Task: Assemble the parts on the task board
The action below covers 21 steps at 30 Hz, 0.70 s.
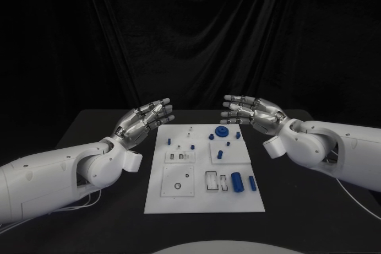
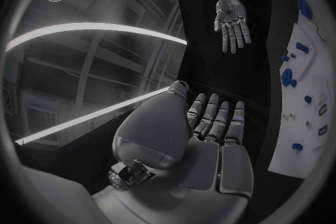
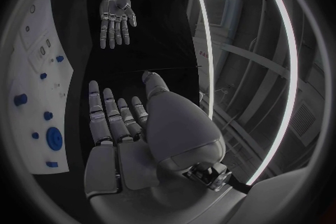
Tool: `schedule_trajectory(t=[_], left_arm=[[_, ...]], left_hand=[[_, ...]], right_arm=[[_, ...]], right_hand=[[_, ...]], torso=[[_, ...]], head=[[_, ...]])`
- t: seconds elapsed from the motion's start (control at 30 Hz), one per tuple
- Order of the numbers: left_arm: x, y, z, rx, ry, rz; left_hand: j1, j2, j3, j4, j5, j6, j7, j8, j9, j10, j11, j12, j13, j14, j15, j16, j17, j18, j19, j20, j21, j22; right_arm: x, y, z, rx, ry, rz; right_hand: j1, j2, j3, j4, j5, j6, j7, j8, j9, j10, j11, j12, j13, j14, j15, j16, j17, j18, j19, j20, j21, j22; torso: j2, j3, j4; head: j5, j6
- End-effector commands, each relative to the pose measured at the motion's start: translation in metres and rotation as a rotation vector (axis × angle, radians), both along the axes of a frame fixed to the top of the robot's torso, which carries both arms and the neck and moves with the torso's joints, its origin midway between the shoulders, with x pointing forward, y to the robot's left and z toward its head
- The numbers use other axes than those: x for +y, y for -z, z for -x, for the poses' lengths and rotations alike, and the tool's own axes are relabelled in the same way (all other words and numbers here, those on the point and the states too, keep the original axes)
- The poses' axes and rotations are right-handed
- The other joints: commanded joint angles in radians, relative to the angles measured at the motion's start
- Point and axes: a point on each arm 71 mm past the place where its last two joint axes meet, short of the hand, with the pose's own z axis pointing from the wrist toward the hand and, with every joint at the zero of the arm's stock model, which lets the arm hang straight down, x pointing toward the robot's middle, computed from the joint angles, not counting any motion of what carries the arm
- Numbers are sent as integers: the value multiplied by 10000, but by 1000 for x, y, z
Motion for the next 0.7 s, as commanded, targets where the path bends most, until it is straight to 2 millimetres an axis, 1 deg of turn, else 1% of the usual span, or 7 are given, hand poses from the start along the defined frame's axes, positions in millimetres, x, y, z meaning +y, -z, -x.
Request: schedule_trajectory(t=[0.03,0.17,0.3,0.33,0.4,0.53,0.7], left_arm=[[8,-16,1,-1962,-380,836],[15,-17,-1,-2157,-520,474],[22,-19,-3,-2660,-577,-281],[23,-20,-3,-2809,-603,-477],[26,-22,-5,-3084,-678,-805],[30,-28,-10,-3406,-1058,-1085],[34,-34,-12,-3347,-1528,-701]], left_hand=[[58,-90,103,15,243,178,38,51,18,150,32,77,13,113,32,107,12,35,86,0,107,67],[568,-397,904,-447,1370,357,35,-10,12,364,112,-59,12,305,114,340,35,-69,195,-9,403,254],[1003,-715,1923,-1093,1345,313,70,-118,2,514,169,-162,11,424,174,475,47,-138,257,6,661,424],[1034,-790,2194,-1204,1294,303,45,-144,1,547,167,-186,11,461,172,515,51,-144,293,-4,764,497],[1078,-883,2620,-1344,889,252,-18,-194,-3,577,128,-230,9,505,136,548,52,-146,326,-4,918,604],[1029,-711,4044,-966,-2614,354,19,-268,2,613,-183,-399,8,583,-80,576,57,-56,203,-29,1340,917],[560,-1044,3936,182,-3575,242,116,-328,-6,205,-494,-695,-8,-72,-295,30,-8,140,-488,-35,821,530]], right_arm=[[1,-5,-3,-425,-989,1415],[-2,-19,-11,-1138,-1252,2737],[-4,-34,-21,-1963,-1246,4319],[-5,-37,-24,-2211,-1208,4752],[-5,-44,-28,-2801,-1105,5680],[-4,-57,-36,-4213,-832,7745],[5,-67,-42,-6394,-611,10570]], right_hand=[[248,-19,267,-372,134,822,196,542,118,786,241,729,23,813,-114,389,49,176,428,-46,151,26],[411,-72,514,-716,97,1335,276,555,126,1452,300,1038,-43,1586,-390,608,65,383,975,-140,417,114],[361,-161,596,-802,-317,1878,290,391,53,2043,186,1036,-105,2393,-622,621,45,534,1520,-261,793,292],[177,-273,487,-647,-1193,2236,325,342,36,2628,55,1073,-90,3225,-852,843,127,657,2158,-371,1212,494],[-28,-371,371,-433,-1988,2413,346,241,10,2995,-61,1016,-100,3800,-982,961,186,724,2592,-452,1478,626],[-343,-735,225,109,-3504,3059,339,-4,8,4134,-473,782,-100,5676,-1508,1536,565,776,4053,-902,2221,985],[262,-1126,661,-62,-2953,3557,183,-617,-9,5103,-861,-171,-116,7387,-2068,3130,1591,695,5281,-1525,3925,2081]], torso=[[146,-37,120],[309,-37,187],[422,-37,229],[440,-38,236],[491,-42,255],[644,-56,307],[897,-104,456]], head=[[28,-200],[26,-291],[41,-371],[34,-370],[21,-371],[-25,-303],[-197,-125]])
